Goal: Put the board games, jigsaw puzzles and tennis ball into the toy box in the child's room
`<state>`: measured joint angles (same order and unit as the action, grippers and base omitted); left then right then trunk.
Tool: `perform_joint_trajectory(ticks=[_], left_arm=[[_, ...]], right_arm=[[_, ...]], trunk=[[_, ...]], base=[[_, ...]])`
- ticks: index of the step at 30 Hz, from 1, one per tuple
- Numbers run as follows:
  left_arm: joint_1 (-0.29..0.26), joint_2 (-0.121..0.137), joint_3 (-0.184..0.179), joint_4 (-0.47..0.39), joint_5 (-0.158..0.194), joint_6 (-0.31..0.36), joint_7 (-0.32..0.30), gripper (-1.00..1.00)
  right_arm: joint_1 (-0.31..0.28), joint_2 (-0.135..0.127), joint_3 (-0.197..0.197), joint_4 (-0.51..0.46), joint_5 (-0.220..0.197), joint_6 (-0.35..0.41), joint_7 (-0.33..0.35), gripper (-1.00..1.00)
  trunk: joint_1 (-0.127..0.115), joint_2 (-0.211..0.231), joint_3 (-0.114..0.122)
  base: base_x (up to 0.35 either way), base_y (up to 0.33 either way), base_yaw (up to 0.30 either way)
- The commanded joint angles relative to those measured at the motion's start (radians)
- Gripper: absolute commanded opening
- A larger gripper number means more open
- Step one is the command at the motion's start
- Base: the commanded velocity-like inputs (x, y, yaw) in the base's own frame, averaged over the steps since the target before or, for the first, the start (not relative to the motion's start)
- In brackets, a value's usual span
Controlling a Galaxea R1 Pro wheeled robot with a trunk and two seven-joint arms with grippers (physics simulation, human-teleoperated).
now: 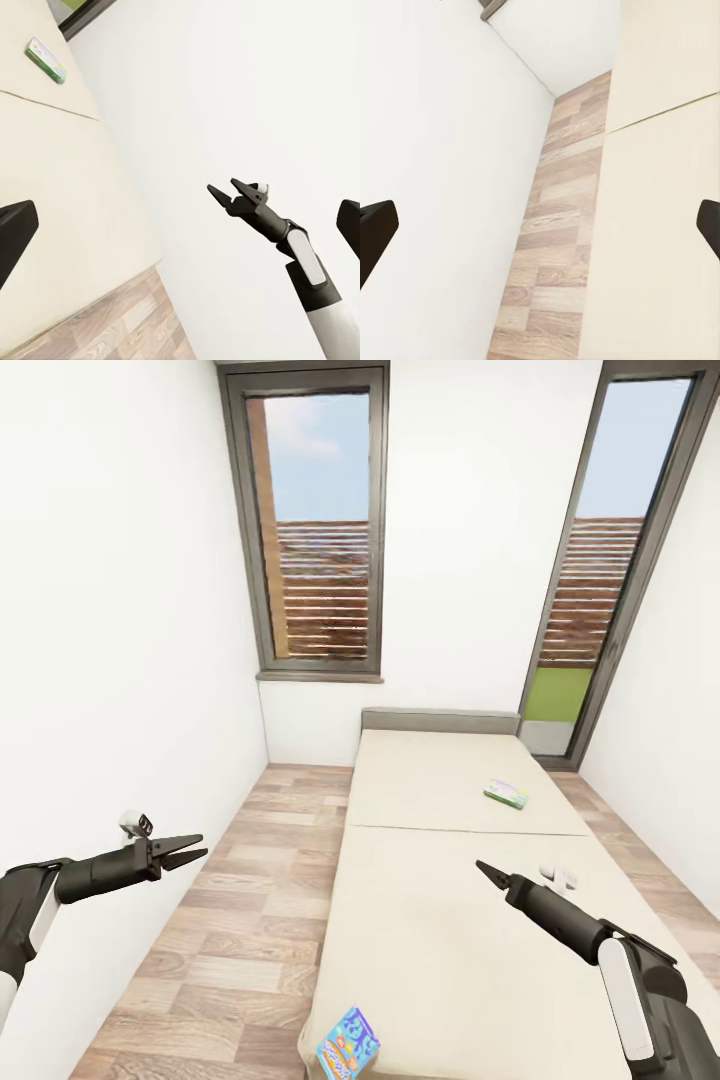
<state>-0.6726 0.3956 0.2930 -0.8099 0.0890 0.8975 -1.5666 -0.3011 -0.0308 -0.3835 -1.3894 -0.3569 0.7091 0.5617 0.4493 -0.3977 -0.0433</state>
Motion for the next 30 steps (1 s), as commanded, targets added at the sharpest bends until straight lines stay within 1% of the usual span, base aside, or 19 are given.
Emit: perform_joint_trajectory(ticks=[1, 5, 10, 16, 23, 30], left_arm=[[-0.001, 0.000, 0.000, 0.000, -0.001, 0.011, -0.004, 1.00], [-0.001, 0.000, 0.000, 0.000, -0.001, 0.011, -0.004, 1.00], [-0.001, 0.000, 0.001, 0.000, -0.001, 0.011, -0.004, 1.00], [-0.001, 0.000, 0.000, 0.000, -0.001, 0.011, -0.004, 1.00], [-0.001, -0.001, 0.003, 0.000, -0.001, 0.011, -0.004, 1.00], [-0.001, -0.001, 0.003, 0.000, -0.001, 0.010, -0.004, 1.00]], right_arm=[[-0.001, 0.000, -0.002, 0.000, -0.004, 0.007, 0.002, 1.00], [-0.001, 0.000, -0.002, 0.000, -0.004, 0.007, 0.001, 1.00], [-0.001, 0.000, -0.002, 0.000, -0.004, 0.007, 0.003, 1.00], [-0.001, 0.000, -0.002, 0.000, -0.004, 0.006, 0.001, 1.00], [-0.001, 0.000, -0.002, 0.000, -0.004, 0.007, -0.002, 1.00], [-0.001, 0.000, -0.002, 0.000, -0.004, 0.007, 0.003, 1.00]], trunk=[[0.001, -0.002, -0.002], [0.001, -0.002, -0.002], [0.001, -0.002, -0.002], [0.001, -0.002, -0.002], [0.001, -0.002, -0.002], [0.001, -0.002, -0.002]], base=[[0.000, -0.029, 0.000], [0.000, -0.076, 0.000], [0.000, -0.189, 0.000], [0.000, -0.072, 0.000], [0.000, -0.220, 0.000], [0.000, -0.146, 0.000]])
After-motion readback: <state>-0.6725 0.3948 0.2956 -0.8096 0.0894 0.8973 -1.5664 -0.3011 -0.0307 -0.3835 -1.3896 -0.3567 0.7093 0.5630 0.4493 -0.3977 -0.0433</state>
